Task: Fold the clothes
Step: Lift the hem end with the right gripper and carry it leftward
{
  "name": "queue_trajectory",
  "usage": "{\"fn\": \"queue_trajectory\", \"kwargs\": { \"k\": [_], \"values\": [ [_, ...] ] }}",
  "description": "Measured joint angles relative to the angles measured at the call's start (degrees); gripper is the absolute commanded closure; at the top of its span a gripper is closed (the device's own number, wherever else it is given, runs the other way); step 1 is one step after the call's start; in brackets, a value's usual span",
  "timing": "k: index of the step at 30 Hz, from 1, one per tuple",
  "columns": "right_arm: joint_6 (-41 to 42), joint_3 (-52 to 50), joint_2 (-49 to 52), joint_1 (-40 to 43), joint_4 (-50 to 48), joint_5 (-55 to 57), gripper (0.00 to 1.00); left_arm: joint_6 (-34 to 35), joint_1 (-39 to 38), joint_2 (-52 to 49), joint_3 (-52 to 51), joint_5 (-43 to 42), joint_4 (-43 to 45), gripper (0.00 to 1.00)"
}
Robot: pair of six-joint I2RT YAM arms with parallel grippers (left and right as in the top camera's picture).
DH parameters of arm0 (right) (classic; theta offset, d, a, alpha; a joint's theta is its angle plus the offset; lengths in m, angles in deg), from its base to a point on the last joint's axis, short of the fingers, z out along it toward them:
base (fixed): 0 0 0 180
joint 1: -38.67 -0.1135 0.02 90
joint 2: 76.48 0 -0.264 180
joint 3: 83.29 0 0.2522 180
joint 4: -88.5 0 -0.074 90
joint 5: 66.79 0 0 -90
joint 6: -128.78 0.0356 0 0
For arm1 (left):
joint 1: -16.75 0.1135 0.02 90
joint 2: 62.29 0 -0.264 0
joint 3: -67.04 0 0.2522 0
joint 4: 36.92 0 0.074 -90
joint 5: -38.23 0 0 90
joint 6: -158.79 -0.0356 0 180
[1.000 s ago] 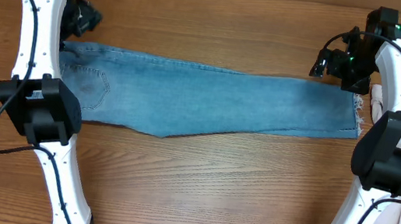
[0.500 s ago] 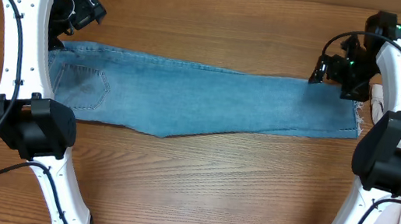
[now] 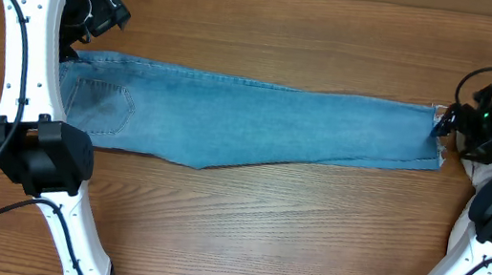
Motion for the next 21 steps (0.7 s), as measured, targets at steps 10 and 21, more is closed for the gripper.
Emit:
{"fn": "queue_trajectory", "kwargs": {
  "k": [10,21],
  "values": [
    [-0.6,-9.9,-1.7,-3.2,-9.9,-1.7,0.4,0.0,0.0,0.0,0.0,0.0,0.0,0.0],
    [2.7,-13.9,-3.9,-7.1,-15.1,3.5,0.96,0.0,0.0,0.0,0.0,-0.2,0.0,0.0]
  ]
}}
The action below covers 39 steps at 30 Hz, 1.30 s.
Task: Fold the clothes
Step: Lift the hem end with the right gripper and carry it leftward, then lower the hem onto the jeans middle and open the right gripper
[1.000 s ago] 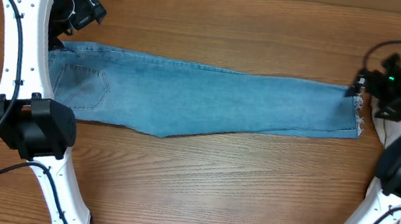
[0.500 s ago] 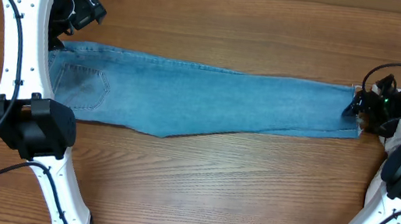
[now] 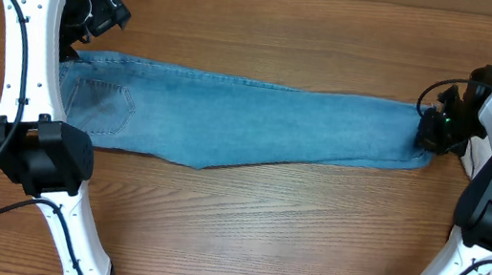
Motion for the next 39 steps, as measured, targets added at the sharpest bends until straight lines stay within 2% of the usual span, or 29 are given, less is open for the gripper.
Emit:
{"fn": "queue_trajectory", "kwargs": {
  "k": [3,9,14,19,26,32,39],
  "values": [
    [2.8,7.9,3.7,1.4,10.0,2.6,0.96,0.0,0.0,0.0,0.0,-0.1,0.0,0.0],
    [5.4,29.2,4.5,8.0,19.2,9.3,0.96,0.0,0.0,0.0,0.0,-0.2,0.0,0.0],
    [5.7,42.3,4.5,7.3,27.6,6.9,0.96,0.0,0.0,0.0,0.0,-0.2,0.1,0.0],
    [5.8,44.6,4.5,-3.4,34.9,5.8,0.96,0.0,0.0,0.0,0.0,-0.2,0.1,0.0],
    [7.1,44.6,4.2,-18.0,35.4,4.3,0.96,0.0,0.0,0.0,0.0,-0.2,0.1,0.0],
    [11.8,44.6,-0.6,-26.5,35.5,3.1,0.96,0.0,0.0,0.0,0.0,-0.2,0.1,0.0],
    [13.1,44.6,-0.8,-35.5,35.5,2.1,0.96,0.0,0.0,0.0,0.0,-0.2,0.1,0.0]
  ]
}}
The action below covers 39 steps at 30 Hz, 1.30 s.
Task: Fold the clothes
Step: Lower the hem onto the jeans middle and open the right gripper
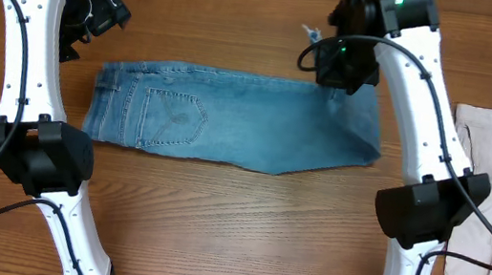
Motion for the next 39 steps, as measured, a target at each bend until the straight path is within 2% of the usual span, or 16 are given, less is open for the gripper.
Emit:
{"fn": "queue_trajectory", "kwargs": {
  "k": [3,12,15,33,36,38,39],
  "values": [
    [0.1,-4.8,-0.1,-1.4,-1.9,-0.4,0.96,0.0,0.0,0.0,0.0,0.0,0.0,0.0],
    [2.5,-25.0,-0.6,-2.8,-23.1,-1.2,0.96,0.0,0.0,0.0,0.0,0.0,0.0,0.0],
    [3.7,-30.0,-0.6,-3.9,-28.9,-4.6,0.96,0.0,0.0,0.0,0.0,0.0,0.0,0.0],
    [8.0,-30.8,-0.6,-7.0,-35.3,-15.6,0.96,0.0,0.0,0.0,0.0,0.0,0.0,0.0],
    [8.8,-30.8,-0.6,-7.4,-36.6,-15.7,0.82,0.0,0.0,0.0,0.0,0.0,0.0,0.0],
    [9.1,-30.8,-0.6,-7.6,-36.9,-16.0,0.57,0.0,0.0,0.0,0.0,0.0,0.0,0.0],
    [9.2,-30.8,-0.6,-7.7,-37.0,-16.2,0.48,0.0,0.0,0.0,0.0,0.0,0.0,0.0]
  ]
}}
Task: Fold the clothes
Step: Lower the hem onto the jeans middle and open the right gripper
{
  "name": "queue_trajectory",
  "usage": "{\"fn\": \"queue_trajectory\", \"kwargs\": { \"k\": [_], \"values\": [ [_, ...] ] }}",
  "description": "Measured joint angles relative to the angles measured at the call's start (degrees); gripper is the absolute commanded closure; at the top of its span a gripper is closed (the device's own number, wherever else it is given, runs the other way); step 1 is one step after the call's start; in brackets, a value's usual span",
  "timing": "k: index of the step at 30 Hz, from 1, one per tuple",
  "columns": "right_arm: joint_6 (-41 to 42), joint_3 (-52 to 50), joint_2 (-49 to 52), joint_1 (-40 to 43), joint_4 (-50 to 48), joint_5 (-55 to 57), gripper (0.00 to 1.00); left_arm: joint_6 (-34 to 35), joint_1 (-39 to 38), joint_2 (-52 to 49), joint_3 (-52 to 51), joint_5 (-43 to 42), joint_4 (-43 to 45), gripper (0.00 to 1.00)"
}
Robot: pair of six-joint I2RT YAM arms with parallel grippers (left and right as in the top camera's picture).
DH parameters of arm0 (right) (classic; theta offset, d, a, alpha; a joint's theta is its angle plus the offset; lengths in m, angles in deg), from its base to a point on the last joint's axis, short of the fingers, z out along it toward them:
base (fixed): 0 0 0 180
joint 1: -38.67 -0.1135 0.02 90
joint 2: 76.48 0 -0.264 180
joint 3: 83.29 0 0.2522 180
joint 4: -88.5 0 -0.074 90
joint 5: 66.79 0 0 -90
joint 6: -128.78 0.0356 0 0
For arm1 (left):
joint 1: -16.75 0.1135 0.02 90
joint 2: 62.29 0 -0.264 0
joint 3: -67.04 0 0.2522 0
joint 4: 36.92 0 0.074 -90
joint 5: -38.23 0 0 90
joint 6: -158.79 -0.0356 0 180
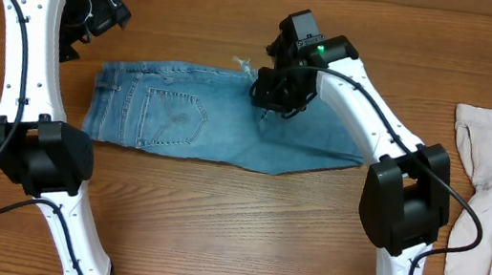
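Observation:
Light blue jeans [180, 124] lie across the middle of the wooden table [212, 239], waist to the left and back pocket up. The leg end is doubled back over the rest, with the fold at the right [355, 153]. My right gripper [267, 88] hangs over the jeans' upper edge, shut on the frayed hem [243, 64], which points left. My left gripper [102, 9] is above and to the left of the waist, apart from the cloth; its jaws are too small to read.
Beige trousers lie along the table's right edge, with a pale blue cloth just above them. The left arm's white links [30, 59] run down the left side beside the waist.
My right gripper has moved left and slightly down with the hem, from the jeans' upper right to above their middle. The fold at the right has drawn in a little. The left arm is unchanged.
The jeans lay stretched full length across the table, my right gripper at the hem on the far right. Then it closed on the hem. Later the hem was over the middle, the leg doubled back and the waist further right. Now the hem is further left.

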Motion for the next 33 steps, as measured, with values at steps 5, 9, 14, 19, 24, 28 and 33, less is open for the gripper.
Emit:
{"fn": "queue_trajectory", "kwargs": {
  "k": [5,9,14,19,24,28,33],
  "values": [
    [-3.8,0.0,0.0,-0.3,-0.4,-7.1,0.31,0.0,0.0,0.0,0.0,0.0,0.0,0.0],
    [-9.9,0.6,0.0,1.8,2.6,-13.0,0.51,0.0,0.0,0.0,0.0,0.0,0.0,0.0],
    [-12.0,0.7,-0.2,9.4,2.9,-14.3,0.96,0.0,0.0,0.0,0.0,0.0,0.0,0.0],
    [-11.2,-3.5,-0.8,5.3,-4.5,-14.6,0.96,0.0,0.0,0.0,0.0,0.0,0.0,0.0],
    [-8.9,-10.5,-0.9,-0.1,-9.4,-13.0,0.96,0.0,0.0,0.0,0.0,0.0,0.0,0.0],
    [-8.0,-15.0,-0.9,0.3,-12.3,-10.7,0.96,0.0,0.0,0.0,0.0,0.0,0.0,0.0],
    [-6.2,-22.2,-0.9,0.5,-20.8,-9.9,0.94,0.0,0.0,0.0,0.0,0.0,0.0,0.0]
  ]
}}
